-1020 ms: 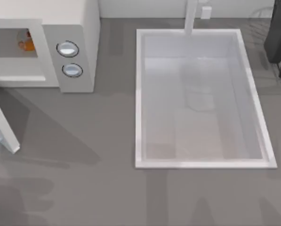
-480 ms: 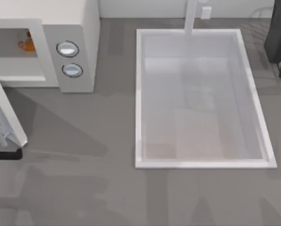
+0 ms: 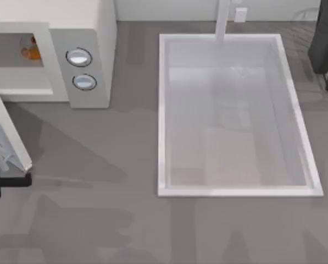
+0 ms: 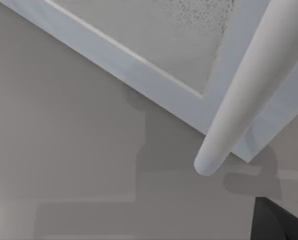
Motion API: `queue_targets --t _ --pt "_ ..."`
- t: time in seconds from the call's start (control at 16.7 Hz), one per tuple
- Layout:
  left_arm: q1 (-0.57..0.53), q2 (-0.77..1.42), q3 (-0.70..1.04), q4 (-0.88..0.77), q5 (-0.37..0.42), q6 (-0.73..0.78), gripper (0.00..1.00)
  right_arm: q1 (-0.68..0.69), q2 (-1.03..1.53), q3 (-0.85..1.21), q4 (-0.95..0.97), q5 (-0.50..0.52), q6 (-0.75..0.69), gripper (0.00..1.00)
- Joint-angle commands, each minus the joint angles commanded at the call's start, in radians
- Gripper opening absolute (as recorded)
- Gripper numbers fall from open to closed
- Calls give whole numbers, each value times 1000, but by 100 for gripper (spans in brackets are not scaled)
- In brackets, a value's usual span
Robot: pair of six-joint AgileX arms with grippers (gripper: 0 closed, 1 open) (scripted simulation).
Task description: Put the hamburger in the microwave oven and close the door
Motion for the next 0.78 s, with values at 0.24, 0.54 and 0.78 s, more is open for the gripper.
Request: queue_targets --t 0.24,0.54,0.78 --pt "-3 115 86 63 2 -4 0 0 0 0 0 0 0 100" --pt "-8 411 219 150 3 -6 0 0 0 0 0 0 0 100" --pt "-12 510 296 211 -4 -2 0 0 0 0 0 0 0 100"
